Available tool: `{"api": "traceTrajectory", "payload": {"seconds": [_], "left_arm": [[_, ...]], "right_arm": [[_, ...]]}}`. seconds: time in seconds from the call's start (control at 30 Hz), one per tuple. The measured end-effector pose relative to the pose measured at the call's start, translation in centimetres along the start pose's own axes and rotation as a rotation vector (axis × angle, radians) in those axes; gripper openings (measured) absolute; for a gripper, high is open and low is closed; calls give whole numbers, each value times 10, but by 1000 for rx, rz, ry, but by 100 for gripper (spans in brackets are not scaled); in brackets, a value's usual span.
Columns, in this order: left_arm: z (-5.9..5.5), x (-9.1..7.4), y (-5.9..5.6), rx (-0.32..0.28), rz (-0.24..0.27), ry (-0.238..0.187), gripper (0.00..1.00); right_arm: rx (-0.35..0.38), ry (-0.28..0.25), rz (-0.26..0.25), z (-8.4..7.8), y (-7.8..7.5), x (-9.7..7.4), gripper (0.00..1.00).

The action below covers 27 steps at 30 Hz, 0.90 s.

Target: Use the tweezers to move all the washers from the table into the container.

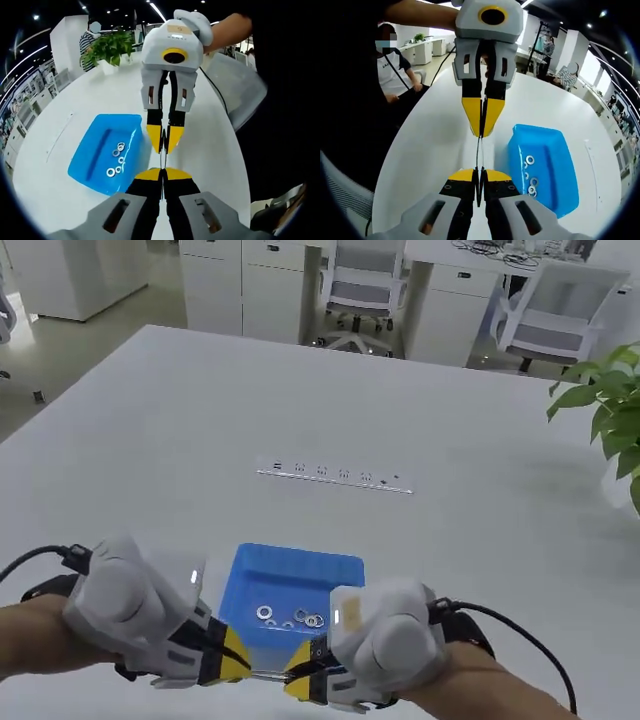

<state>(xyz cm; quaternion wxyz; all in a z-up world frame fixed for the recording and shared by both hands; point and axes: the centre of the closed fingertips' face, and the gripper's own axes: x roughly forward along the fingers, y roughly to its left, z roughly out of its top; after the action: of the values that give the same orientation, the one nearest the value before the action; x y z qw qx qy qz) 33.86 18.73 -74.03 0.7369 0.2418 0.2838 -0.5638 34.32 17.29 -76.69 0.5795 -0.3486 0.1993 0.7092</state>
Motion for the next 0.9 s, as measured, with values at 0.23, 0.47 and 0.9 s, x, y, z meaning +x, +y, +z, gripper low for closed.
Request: {"api": "traceTrajectory", "payload": {"seconds": [0.23,0.47,0.9], "left_arm": [[-11,3,4,-11,-3,16,5],[-17,9,4,-2,-16,36,5],[-31,17,-2,0,-42,69,5]], "right_arm": [[18,14,9,-8,3,4,7],[32,26,19,-13,5,7,7],[50,55,36,-25,10,14,7]]}}
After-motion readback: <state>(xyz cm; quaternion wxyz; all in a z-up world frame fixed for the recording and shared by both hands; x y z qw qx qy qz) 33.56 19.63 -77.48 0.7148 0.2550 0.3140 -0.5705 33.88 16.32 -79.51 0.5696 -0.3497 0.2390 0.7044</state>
